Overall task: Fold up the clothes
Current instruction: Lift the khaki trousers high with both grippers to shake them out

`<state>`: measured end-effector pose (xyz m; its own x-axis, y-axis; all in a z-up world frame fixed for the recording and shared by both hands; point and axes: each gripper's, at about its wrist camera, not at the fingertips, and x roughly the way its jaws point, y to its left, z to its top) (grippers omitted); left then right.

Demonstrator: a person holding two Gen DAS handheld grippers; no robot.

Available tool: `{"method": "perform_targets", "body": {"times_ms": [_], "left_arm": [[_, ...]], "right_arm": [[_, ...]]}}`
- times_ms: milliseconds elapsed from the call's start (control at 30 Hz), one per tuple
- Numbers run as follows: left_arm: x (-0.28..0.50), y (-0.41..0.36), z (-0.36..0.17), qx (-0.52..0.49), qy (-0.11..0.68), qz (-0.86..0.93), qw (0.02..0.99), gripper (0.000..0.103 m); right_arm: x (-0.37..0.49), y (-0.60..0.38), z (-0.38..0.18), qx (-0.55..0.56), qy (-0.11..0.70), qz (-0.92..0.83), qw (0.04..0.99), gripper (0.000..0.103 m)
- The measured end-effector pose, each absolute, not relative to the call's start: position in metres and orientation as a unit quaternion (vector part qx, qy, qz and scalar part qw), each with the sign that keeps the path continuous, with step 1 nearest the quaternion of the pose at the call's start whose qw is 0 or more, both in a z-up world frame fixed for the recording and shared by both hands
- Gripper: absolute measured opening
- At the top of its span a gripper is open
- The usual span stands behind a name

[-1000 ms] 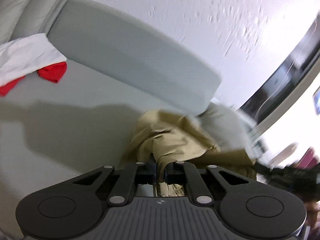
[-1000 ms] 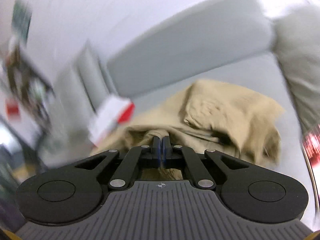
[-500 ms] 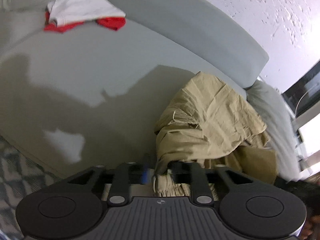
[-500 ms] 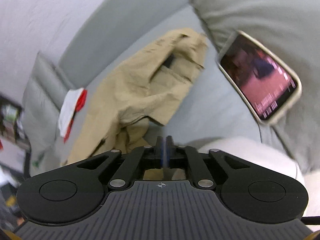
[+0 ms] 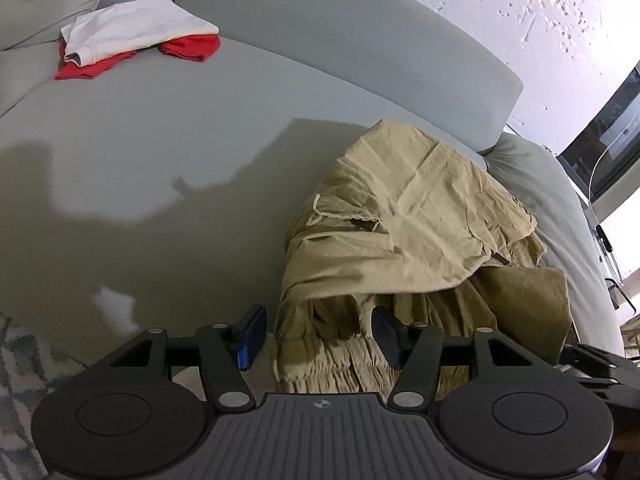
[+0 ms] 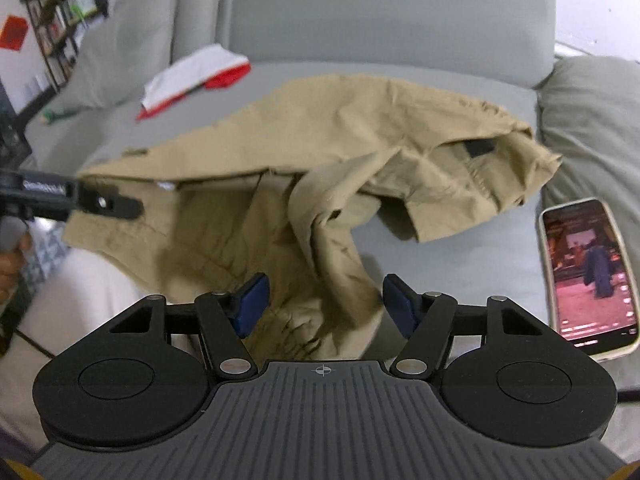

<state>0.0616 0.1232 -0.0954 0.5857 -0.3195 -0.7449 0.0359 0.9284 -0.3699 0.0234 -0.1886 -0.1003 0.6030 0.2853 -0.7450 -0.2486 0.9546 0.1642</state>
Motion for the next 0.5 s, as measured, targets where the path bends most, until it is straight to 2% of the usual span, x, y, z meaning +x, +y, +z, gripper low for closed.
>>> {"method": "perform_targets", "body": {"times_ms": [200,267,333,500], "left_arm": [[0.069,0.124,-0.104,-0.158,0.451,-0.093,0.873,0.055],[0.070,0.126,-0.107,-0.157,0.451,-0.090,0.874,0.055],[0.070,0.130,-0.109,-0.158,0.454,-0.087,0.873,0.056],[0.071,0.133,-0.112,-0.156,0.453,-0.088,0.873,0.056]], "right_arm": [[0.055,-0.186,-0.119,0.090,0.463,0.106,0.875,0.075],[0.052,-0.182,-0.120,0.078,0.468,0.105,0.874,0.075],[0.047,-0.180,-0.119,0.085,0.476,0.111,0.868,0.070],[0.037,-0.193,-0.118,0.161,0.474,0.125,0.856,0.068]]}}
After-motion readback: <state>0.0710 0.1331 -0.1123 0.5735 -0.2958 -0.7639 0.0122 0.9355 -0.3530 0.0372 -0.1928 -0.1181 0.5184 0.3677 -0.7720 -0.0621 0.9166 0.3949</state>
